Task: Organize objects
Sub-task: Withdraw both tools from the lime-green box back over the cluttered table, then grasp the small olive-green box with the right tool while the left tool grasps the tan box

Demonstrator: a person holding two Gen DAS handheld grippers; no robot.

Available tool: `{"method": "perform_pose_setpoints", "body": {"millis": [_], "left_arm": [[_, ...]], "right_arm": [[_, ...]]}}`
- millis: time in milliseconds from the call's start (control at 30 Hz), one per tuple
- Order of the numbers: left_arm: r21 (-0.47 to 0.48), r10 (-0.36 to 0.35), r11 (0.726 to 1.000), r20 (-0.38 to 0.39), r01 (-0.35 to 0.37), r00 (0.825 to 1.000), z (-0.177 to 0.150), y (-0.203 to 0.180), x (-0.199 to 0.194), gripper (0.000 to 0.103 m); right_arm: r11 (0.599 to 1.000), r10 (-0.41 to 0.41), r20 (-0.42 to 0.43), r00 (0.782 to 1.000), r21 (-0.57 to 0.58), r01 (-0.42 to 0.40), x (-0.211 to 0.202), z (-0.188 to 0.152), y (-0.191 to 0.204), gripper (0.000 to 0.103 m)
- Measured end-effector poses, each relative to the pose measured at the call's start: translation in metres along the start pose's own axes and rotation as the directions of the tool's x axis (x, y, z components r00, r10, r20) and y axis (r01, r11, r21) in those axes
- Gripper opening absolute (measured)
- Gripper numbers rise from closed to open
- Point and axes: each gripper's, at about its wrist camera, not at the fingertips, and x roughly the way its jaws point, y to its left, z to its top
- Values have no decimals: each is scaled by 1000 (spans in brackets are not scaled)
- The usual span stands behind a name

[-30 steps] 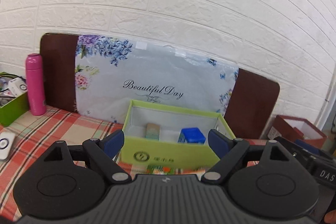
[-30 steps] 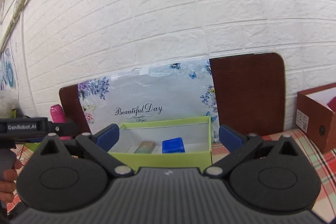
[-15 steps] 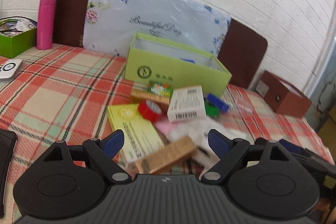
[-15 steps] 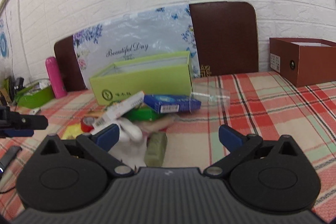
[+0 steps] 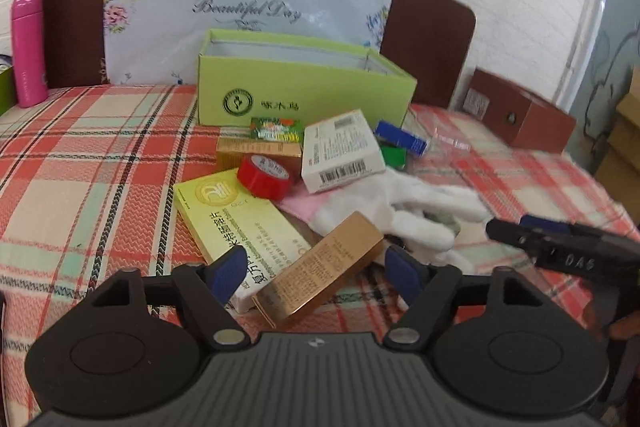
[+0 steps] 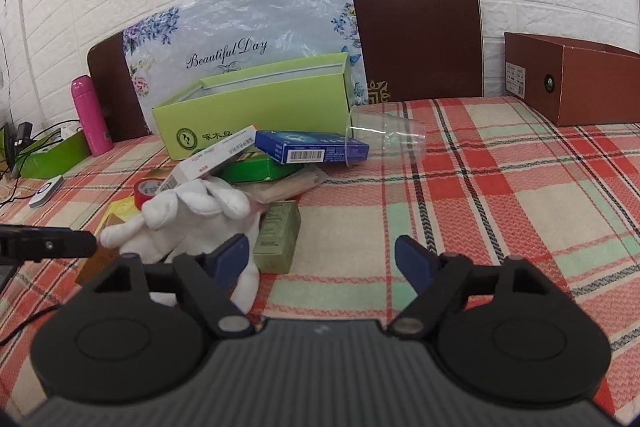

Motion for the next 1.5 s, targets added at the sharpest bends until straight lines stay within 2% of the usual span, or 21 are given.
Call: {"method": "perform_pose_setpoints", "body": {"millis": [33,67,133,200,333,433,467,500,533,567,600,767,933,1067,1100,1167,1233,1267,1300,1333,1500], "left_arm": [[0,-2,1000,-15,2,1000,-2,0,1,69],[-4,-15,1000,-24,15,1000,-3,0,2,58],[-19,-22,1000,-21,22,1000,-7,-3,-2,54],[-39,-60,998,-21,59,998,-10,-7,-6,38],[-87,-167,983,-54,162,984,-15,-21,-4,38],[-52,-137,990,-47,135,989,-16,-31,-3,38],[-44,-128,991,-44,126,991,-15,-33,-2,43],[-40,-116,993,-40,114,992,-14,-32,-2,54],[-32,-97,995,-35,96,995,-14,-32,-3,59],[-21,-73,997,-33,72,997,-13,-30,-3,63],[-10,-56,998,-35,55,998,-13,-29,-4,64],[18,-43,999,-76,45,996,-11,-15,0,71],[47,-50,997,-131,56,990,-15,-25,11,71],[39,-198,978,-161,207,967,-22,-43,0,71],[52,-211,974,-158,221,965,-24,-49,-2,71],[66,-181,979,-146,192,973,-24,-56,-1,71],[26,-156,987,-133,160,979,-19,-55,7,71],[-7,-142,990,-144,143,979,-17,-53,12,67],[-35,-137,990,-155,133,978,-15,-51,17,48],[-51,-131,991,-168,124,977,-14,-51,21,40],[-33,-110,994,-178,105,978,-20,-54,22,37]], "right_arm": [[1000,1,-2,1000,-6,-1,0,0,0,77],[1000,0,-1,1000,-10,0,1,0,0,74],[1000,-4,-7,1000,-25,4,4,2,3,70],[999,-8,-27,1000,-45,7,12,5,7,61],[997,5,-65,998,-78,-10,33,11,19,52],[994,15,-71,997,-107,-22,47,12,30,50],[993,16,-75,997,-115,-24,51,12,31,44],[993,11,-83,997,-119,-21,55,11,32,39],[993,6,-93,996,-114,-16,59,10,31,36],[994,7,-99,995,-107,-18,60,9,30,24],[995,6,-99,995,-97,-16,58,8,26,22],[998,-42,-104,994,-49,37,35,3,-4,22],[997,-71,-110,991,-12,70,14,-7,-24,22],[998,-69,-111,991,-14,68,9,-10,-24,22],[998,-68,-113,991,-19,66,10,-10,-23,22],[997,-69,-121,990,-25,66,13,-11,-21,24],[997,-72,-127,989,-26,70,15,-13,-18,25],[997,-73,-126,989,-30,70,15,-13,-17,25],[997,-74,-124,989,-35,70,15,-14,-16,25],[997,-75,-123,990,-38,71,14,-13,-16,25],[996,-82,-121,989,-43,77,17,-11,-19,26]]}}
